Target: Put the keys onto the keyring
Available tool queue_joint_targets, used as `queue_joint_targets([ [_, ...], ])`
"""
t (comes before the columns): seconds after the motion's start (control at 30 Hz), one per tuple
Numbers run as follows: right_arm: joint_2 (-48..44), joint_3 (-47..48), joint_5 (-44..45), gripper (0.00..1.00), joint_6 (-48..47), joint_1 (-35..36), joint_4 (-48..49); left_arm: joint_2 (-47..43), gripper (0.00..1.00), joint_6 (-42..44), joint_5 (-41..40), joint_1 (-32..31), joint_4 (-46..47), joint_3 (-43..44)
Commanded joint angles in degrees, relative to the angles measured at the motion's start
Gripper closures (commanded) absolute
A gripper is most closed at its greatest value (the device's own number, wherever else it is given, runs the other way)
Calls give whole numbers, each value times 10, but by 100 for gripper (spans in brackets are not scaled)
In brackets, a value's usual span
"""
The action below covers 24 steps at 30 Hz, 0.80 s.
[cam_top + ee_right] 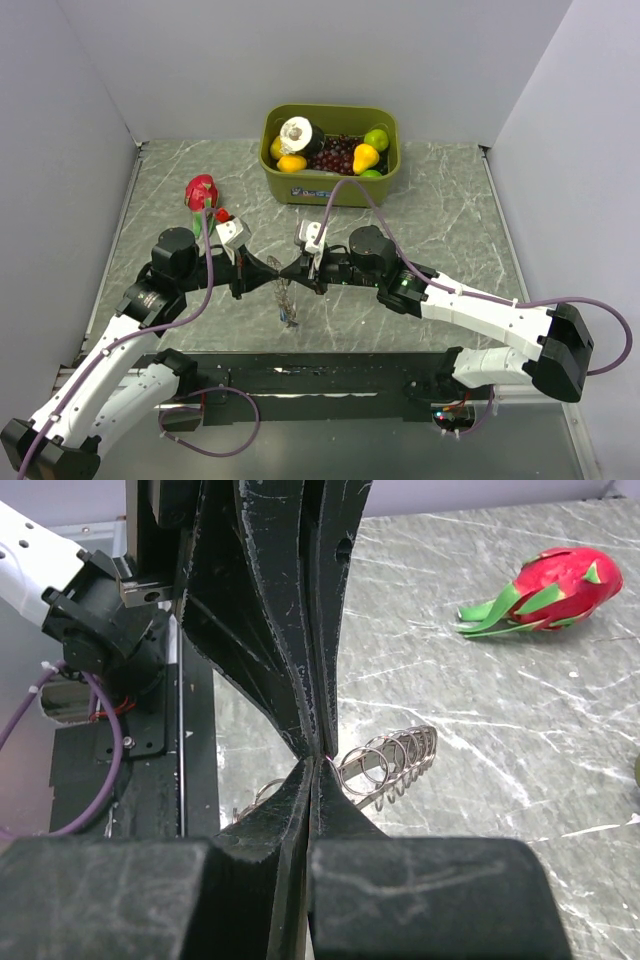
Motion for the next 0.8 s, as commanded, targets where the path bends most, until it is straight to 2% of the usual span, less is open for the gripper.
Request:
queue_joint_targets([
  [0.0, -1, 26, 5, 100, 8, -2, 41, -12, 99, -8, 25, -5, 42, 11],
  [0.77, 4, 23, 51, 100, 26, -2, 60, -15, 99, -8, 31, -21, 41, 10],
])
